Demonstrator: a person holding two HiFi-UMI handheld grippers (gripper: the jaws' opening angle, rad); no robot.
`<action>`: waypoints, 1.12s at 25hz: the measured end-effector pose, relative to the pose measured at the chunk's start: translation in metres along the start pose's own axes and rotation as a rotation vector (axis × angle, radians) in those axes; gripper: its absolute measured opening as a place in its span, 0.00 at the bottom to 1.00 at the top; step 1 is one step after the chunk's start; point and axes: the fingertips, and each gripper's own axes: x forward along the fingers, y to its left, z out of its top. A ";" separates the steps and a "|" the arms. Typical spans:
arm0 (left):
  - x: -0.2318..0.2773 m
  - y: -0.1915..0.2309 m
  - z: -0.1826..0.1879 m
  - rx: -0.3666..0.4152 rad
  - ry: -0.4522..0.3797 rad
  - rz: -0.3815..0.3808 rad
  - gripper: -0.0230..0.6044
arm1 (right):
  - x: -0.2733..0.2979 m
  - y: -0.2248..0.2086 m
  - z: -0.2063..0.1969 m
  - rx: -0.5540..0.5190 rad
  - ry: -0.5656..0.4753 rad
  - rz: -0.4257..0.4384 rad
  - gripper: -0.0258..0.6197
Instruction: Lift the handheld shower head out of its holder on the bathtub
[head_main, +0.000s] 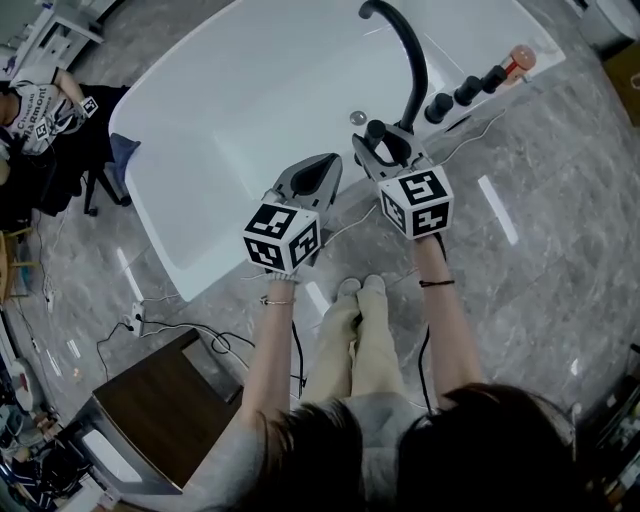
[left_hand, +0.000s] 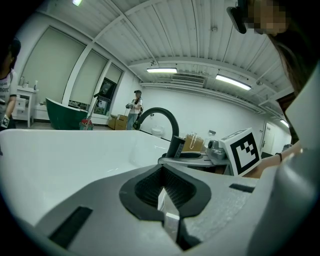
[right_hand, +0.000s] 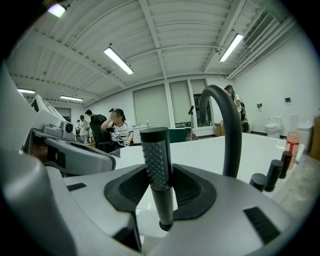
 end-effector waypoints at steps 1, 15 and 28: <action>-0.003 -0.001 0.003 -0.003 -0.003 0.002 0.04 | -0.002 0.002 0.005 0.000 -0.005 0.000 0.25; -0.047 -0.022 0.085 -0.006 -0.102 0.004 0.04 | -0.038 0.035 0.106 -0.051 -0.085 0.009 0.26; -0.097 -0.067 0.154 0.035 -0.212 -0.014 0.04 | -0.094 0.060 0.183 -0.041 -0.184 -0.001 0.25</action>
